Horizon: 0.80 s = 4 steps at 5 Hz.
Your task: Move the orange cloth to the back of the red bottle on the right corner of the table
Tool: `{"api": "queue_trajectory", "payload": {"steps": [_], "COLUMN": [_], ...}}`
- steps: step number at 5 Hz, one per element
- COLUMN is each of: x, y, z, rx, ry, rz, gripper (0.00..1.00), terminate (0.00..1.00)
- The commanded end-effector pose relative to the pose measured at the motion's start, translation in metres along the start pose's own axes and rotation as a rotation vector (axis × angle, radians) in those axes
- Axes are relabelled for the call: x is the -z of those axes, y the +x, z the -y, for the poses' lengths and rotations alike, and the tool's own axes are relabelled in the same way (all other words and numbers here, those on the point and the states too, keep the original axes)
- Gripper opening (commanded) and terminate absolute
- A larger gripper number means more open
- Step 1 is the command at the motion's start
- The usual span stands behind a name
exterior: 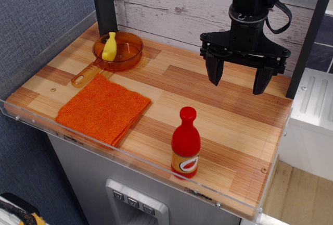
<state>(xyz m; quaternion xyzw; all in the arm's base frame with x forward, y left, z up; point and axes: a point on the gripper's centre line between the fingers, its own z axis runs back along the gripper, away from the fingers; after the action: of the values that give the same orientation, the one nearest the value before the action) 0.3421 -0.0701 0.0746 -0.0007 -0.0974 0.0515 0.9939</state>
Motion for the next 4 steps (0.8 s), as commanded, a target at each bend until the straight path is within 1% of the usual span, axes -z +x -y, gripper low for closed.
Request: {"api": "queue_trajectory", "payload": {"steps": [1, 2, 3, 4], "x": [0.000, -0.003, -0.001, 0.007], "y": [0.000, -0.005, -0.010, -0.018], "z": [0.000, -0.021, -0.052, -0.089], "rx": [0.000, 0.045, -0.010, -0.050], "ry": [0.000, 0.004, 0.021, 0.037], "rz": [0.000, 0.045, 0.069, 0.076], "gripper": [1.00, 1.00, 1.00, 1.00], "terminate": [0.00, 0.00, 0.00, 0.00]}}
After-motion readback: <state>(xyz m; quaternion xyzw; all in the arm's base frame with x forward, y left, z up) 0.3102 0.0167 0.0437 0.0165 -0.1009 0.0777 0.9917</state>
